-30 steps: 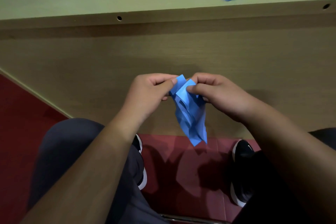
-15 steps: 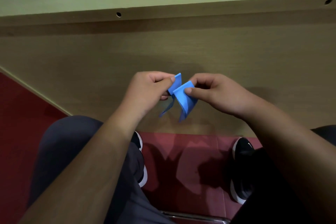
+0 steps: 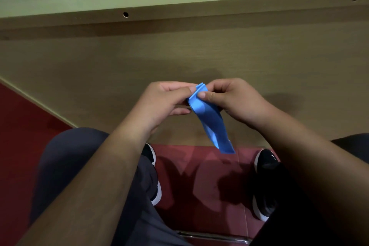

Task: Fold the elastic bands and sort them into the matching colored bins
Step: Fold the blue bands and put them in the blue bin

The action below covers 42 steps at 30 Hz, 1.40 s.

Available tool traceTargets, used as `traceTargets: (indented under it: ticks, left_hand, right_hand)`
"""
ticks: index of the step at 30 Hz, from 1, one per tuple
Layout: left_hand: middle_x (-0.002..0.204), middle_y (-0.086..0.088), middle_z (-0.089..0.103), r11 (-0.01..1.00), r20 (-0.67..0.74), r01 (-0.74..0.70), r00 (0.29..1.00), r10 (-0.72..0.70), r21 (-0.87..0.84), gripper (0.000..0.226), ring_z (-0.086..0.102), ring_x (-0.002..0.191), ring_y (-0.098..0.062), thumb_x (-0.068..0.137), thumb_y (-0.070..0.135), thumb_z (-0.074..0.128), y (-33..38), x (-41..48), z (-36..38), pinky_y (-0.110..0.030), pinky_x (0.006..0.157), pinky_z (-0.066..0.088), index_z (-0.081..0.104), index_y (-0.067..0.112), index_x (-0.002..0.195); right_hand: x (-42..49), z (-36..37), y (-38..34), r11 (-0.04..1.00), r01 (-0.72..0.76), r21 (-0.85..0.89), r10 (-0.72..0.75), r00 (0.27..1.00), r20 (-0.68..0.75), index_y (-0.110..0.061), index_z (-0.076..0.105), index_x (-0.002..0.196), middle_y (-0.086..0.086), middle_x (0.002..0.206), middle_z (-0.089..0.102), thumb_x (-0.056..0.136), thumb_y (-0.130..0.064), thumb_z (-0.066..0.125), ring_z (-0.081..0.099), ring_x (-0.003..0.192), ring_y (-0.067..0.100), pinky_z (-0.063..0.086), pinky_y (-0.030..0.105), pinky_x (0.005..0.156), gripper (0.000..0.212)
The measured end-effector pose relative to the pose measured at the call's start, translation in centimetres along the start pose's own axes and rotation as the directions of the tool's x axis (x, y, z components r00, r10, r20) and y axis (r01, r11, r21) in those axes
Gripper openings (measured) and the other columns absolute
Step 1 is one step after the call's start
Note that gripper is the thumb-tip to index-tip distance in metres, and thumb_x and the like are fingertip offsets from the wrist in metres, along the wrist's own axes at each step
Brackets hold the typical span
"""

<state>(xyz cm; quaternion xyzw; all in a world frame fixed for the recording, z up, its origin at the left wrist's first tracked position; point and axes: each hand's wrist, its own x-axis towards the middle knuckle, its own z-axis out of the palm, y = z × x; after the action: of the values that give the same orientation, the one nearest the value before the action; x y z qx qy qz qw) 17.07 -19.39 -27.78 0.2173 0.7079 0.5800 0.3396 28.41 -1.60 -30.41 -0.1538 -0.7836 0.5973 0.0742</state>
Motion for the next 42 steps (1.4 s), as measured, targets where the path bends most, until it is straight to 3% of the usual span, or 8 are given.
traceTargets:
  ticks: [9, 18, 23, 26, 30, 33, 37, 42]
  left_hand:
    - [0.104, -0.005, 0.082, 1.000, -0.024, -0.007, 1.000, 0.006, -0.021, 0.019, 0.074, 0.092, -0.008, 0.100, 0.018, 0.070, -0.2, 0.2, 0.2, -0.033, 0.087, 0.064, 0.082, 0.013, 0.114]
    - [0.108, -0.007, 0.081, 0.999, 0.012, 0.007, 1.000, -0.006, -0.051, 0.021, 0.077, 0.105, -0.017, 0.102, 0.018, 0.068, -0.2, 0.1, 0.2, -0.033, 0.090, 0.063, 0.080, 0.011, 0.118]
    - [0.108, -0.005, 0.082, 1.000, 0.041, -0.005, 0.999, 0.005, -0.004, 0.019, 0.076, 0.109, -0.016, 0.100, 0.019, 0.071, -0.2, 0.0, 0.1, -0.035, 0.093, 0.063, 0.081, 0.013, 0.115]
    - [0.105, -0.002, 0.082, 0.996, 0.036, -0.045, 0.998, 0.043, 0.072, 0.018, 0.077, 0.106, -0.016, 0.098, 0.018, 0.074, -0.4, 0.1, 0.2, -0.035, 0.094, 0.063, 0.082, 0.018, 0.114]
    - [0.102, -0.005, 0.082, 0.995, -0.038, -0.082, 0.996, 0.084, 0.056, 0.018, 0.079, 0.100, -0.018, 0.101, 0.013, 0.069, -0.4, 0.3, 0.4, -0.036, 0.088, 0.065, 0.082, 0.015, 0.112]
    - [0.104, -0.005, 0.080, 0.987, -0.077, -0.138, 0.987, 0.144, 0.076, 0.017, 0.079, 0.097, -0.017, 0.100, 0.013, 0.070, -0.3, 0.5, 0.3, -0.032, 0.080, 0.064, 0.084, 0.015, 0.109]
    - [0.097, 0.003, 0.074, 0.955, -0.095, -0.227, 0.964, 0.248, 0.193, 0.018, 0.077, 0.091, -0.014, 0.099, 0.014, 0.071, 0.2, 0.8, -0.3, -0.031, 0.077, 0.064, 0.085, 0.021, 0.106]
    - [0.102, -0.005, 0.072, 0.932, -0.136, -0.274, 0.940, 0.312, 0.239, 0.017, 0.077, 0.091, -0.017, 0.099, 0.012, 0.071, 0.7, 0.8, -0.8, -0.033, 0.079, 0.065, 0.085, 0.018, 0.108]
  right_hand:
    - [0.3, 0.0, 0.6, 1.000, -0.011, -0.028, 0.009, 0.999, -0.050, -0.014, 0.080, 0.091, 0.016, 0.090, 0.079, 0.097, -0.031, 0.079, 0.063, 0.075, 0.014, 0.050, 0.039, 0.075, 0.018]
    - [0.3, 0.2, 0.4, 1.000, -0.005, -0.025, 0.004, 0.999, -0.049, -0.014, 0.079, 0.092, 0.019, 0.091, 0.078, 0.097, -0.033, 0.078, 0.062, 0.074, 0.018, 0.049, 0.040, 0.073, 0.020]
    - [0.1, 0.2, 0.4, 0.996, -0.030, -0.081, 0.024, 0.997, -0.070, -0.016, 0.076, 0.085, -0.003, 0.072, 0.072, 0.095, -0.041, 0.079, 0.056, 0.065, 0.007, 0.044, 0.033, 0.068, 0.027]
    - [0.0, 0.2, 0.3, 0.992, -0.043, -0.122, 0.033, 0.996, -0.089, -0.017, 0.075, 0.082, -0.006, 0.070, 0.068, 0.094, -0.044, 0.080, 0.053, 0.064, 0.006, 0.042, 0.032, 0.066, 0.029]
    - [0.1, 0.5, 0.2, 0.987, -0.032, -0.158, 0.010, 0.991, -0.135, -0.018, 0.075, 0.087, 0.007, 0.080, 0.076, 0.094, -0.044, 0.079, 0.062, 0.067, 0.011, 0.056, 0.043, 0.070, 0.027]
    - [0.4, 0.8, 0.4, 0.987, -0.018, -0.162, -0.014, 0.982, -0.191, -0.021, 0.073, 0.092, 0.000, 0.082, 0.077, 0.092, -0.047, 0.080, 0.073, 0.076, 0.016, 0.063, 0.046, 0.081, 0.027]
    - [0.3, 1.0, 0.5, 0.979, -0.005, -0.203, -0.038, 0.978, -0.207, -0.026, 0.073, 0.102, -0.011, 0.094, 0.076, 0.092, -0.046, 0.080, 0.069, 0.079, 0.002, 0.053, 0.020, 0.075, 0.023]
    - [0.1, 1.9, 0.6, 0.955, 0.022, -0.294, -0.059, 0.992, -0.115, -0.028, 0.067, 0.131, -0.017, 0.125, 0.071, 0.093, -0.039, 0.080, 0.069, 0.093, 0.005, 0.053, 0.018, 0.087, 0.041]
